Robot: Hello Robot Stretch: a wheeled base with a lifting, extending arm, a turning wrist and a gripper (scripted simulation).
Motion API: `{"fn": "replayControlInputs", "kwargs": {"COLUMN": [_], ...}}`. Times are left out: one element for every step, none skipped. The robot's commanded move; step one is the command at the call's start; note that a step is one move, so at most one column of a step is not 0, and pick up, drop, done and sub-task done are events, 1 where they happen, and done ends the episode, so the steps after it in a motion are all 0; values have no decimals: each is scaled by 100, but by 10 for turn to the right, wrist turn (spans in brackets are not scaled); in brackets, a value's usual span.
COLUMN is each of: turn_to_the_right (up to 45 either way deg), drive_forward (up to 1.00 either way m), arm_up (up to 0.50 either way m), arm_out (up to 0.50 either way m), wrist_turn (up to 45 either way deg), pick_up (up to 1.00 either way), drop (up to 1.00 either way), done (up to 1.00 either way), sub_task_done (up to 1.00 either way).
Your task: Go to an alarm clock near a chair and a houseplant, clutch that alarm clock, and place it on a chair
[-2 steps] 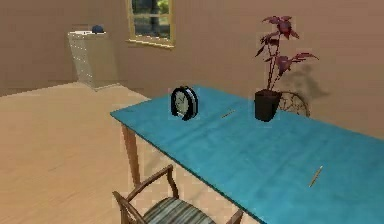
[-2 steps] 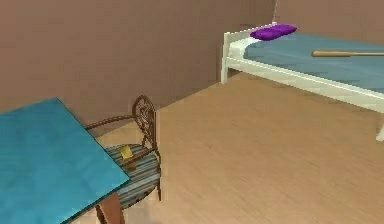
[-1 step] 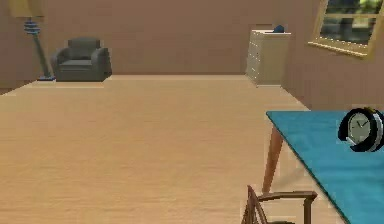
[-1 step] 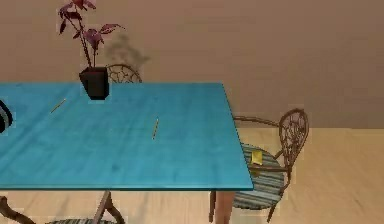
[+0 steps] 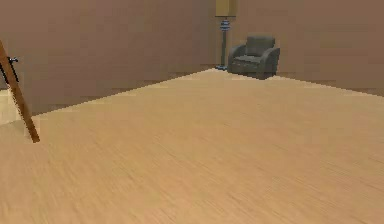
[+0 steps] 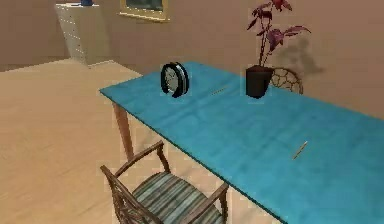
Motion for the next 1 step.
{"fn": "replayControlInputs", "kwargs": {"turn_to_the_right": [-180], "drive_forward": [0], "arm_up": [0], "arm_out": [0], "wrist_turn": [0], "pick_up": [0], "drop": [0], "done": [0], "sub_task_done": [0]}}
